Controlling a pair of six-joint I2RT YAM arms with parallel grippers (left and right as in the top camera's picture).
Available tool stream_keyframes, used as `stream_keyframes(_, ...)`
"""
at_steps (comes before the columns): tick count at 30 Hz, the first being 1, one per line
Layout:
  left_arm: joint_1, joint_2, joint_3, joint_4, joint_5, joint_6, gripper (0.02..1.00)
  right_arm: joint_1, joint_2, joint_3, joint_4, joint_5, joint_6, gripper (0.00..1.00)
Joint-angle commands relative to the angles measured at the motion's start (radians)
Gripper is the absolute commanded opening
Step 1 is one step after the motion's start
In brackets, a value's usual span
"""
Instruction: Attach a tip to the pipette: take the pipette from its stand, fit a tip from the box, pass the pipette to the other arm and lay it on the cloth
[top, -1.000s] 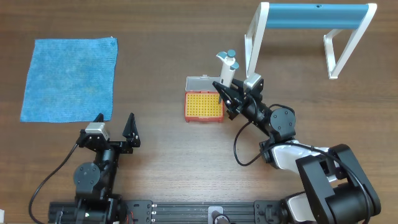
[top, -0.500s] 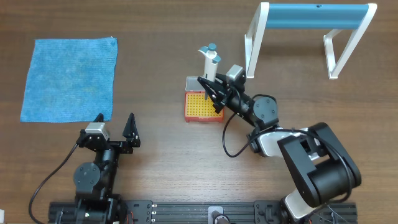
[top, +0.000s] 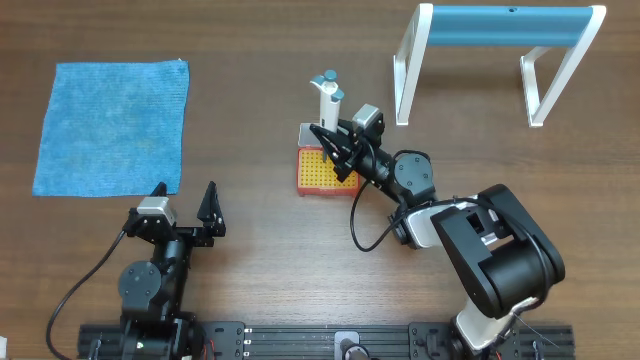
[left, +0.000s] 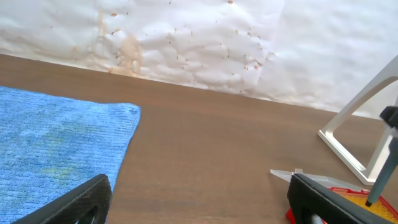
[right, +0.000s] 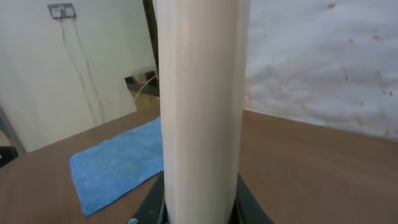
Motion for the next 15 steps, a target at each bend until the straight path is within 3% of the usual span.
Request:
stream_keyframes(1,0.003,-0.005,-0.004,-0.002,0.007,0.013,0.917,0.004,0.037,0.02,0.006,0.018,0.007,0.069)
stream_keyframes(15,0.003,-0.005,-0.004,-0.002,0.007,0.013,0.917,-0.006,0.059,0.02,0.006,0.024,-0.011,0.073)
